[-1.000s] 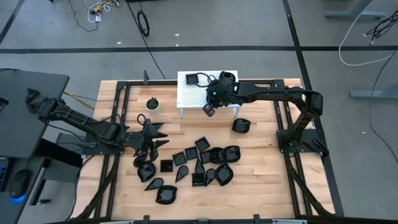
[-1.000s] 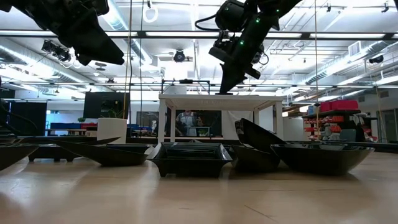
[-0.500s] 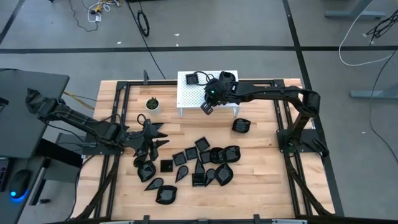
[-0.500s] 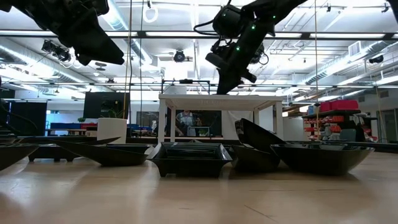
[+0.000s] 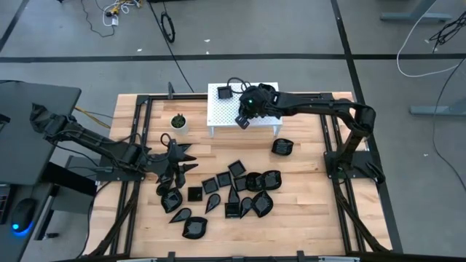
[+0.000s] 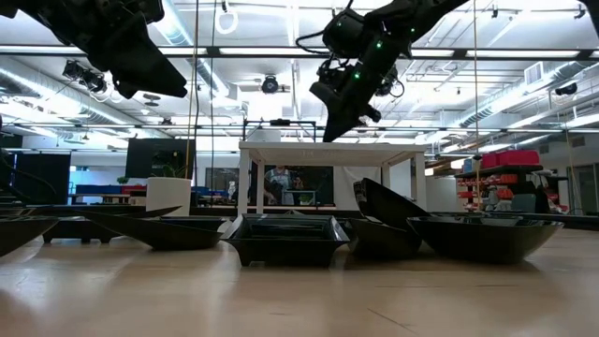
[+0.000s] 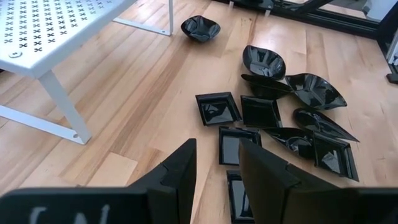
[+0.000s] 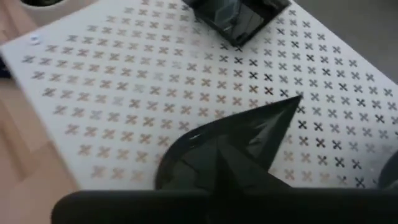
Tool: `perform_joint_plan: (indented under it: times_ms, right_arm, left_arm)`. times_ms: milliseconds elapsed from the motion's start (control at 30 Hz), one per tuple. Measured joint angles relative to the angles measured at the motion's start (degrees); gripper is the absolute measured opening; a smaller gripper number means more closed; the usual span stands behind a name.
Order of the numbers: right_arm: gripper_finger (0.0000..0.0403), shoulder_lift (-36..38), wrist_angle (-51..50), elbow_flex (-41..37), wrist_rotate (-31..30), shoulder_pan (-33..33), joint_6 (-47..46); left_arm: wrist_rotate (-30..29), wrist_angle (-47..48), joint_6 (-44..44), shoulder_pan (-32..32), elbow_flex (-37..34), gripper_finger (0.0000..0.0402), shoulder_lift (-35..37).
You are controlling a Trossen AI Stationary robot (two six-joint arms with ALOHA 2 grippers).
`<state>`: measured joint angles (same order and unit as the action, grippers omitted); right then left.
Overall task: Pick & Place Mini shaped plates
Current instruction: Put the black plate on the shelf, then stack the black plate on top of the black plate on the shelf
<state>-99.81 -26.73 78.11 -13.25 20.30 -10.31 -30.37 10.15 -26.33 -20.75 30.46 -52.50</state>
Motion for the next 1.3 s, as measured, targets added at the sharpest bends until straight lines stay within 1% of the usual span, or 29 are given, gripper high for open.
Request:
perform_joint_plan:
  times_ms: [67, 167, 300, 400, 567, 667, 733, 800, 900, 967, 1133, 1233, 1300]
  right_arm:
    - [0.0008, 0.93, -0.04, -0.05, -1.42, -1.36, 0.14]
    - [0.0003, 3.21, -3.27, -0.05, -5.78, -5.51, -0.70]
    - [0.0005, 5.94, -13.96, -0.02, -14.34, -15.05, -4.83]
    - [0.0003, 8.04, -23.42, -0.02, -19.41, -23.88, -11.75]
    - [0.0004, 9.04, -39.40, -0.02, -19.80, -37.90, -27.71]
    - [0.0004, 8.41, -48.37, -0.02, -17.76, -43.29, -37.47]
    - [0.0004, 7.78, -50.40, -1.13, -18.16, -45.42, -44.13]
    - [0.0003, 7.74, -48.98, -3.94, -19.82, -46.27, -48.86]
    - [0.0007, 7.65, -44.34, -10.38, -18.20, -44.45, -51.49]
    - [0.0019, 7.65, -39.34, -14.88, -17.17, -42.24, -51.95]
    - [0.0079, 7.65, -23.75, -23.10, -12.25, -35.56, -44.96]
    - [0.0118, 7.65, -18.94, -25.58, -11.37, -31.78, -41.96]
    - [0.0138, 7.65, -17.89, -26.40, -11.36, -29.67, -40.24]
  left_arm:
    - [0.00, -0.03, 0.00, 0.00, 0.02, 0.0124, 0.01]
    - [0.00, 0.00, -0.02, 0.00, 0.02, 0.0124, 0.01]
    - [0.59, 0.13, -0.04, 0.00, 0.01, 0.0124, 0.00]
    - [0.61, 0.15, -0.09, 0.00, 0.00, 0.0124, 0.00]
    - [0.61, 0.25, -0.46, -0.11, 0.00, 0.0124, -0.01]
    - [0.63, 0.37, -0.48, -0.11, 0.01, 0.0124, -0.01]
    - [0.63, 0.37, -0.48, -0.11, 0.00, 0.0124, -0.01]
    - [0.62, 0.42, -0.47, -0.11, 0.01, 0.0124, -0.02]
    - [0.61, 0.42, -0.26, -0.11, 0.00, 0.0124, -0.03]
    - [0.53, 0.42, -0.25, -0.11, 0.00, 0.0124, -0.03]
    - [0.59, 0.42, -0.19, -0.11, 0.00, 0.0124, -0.03]
    - [0.59, 0.44, -0.05, -0.11, 0.00, 0.0124, -0.03]
    - [0.59, 0.44, -0.02, -0.11, 0.00, 0.0124, -0.03]
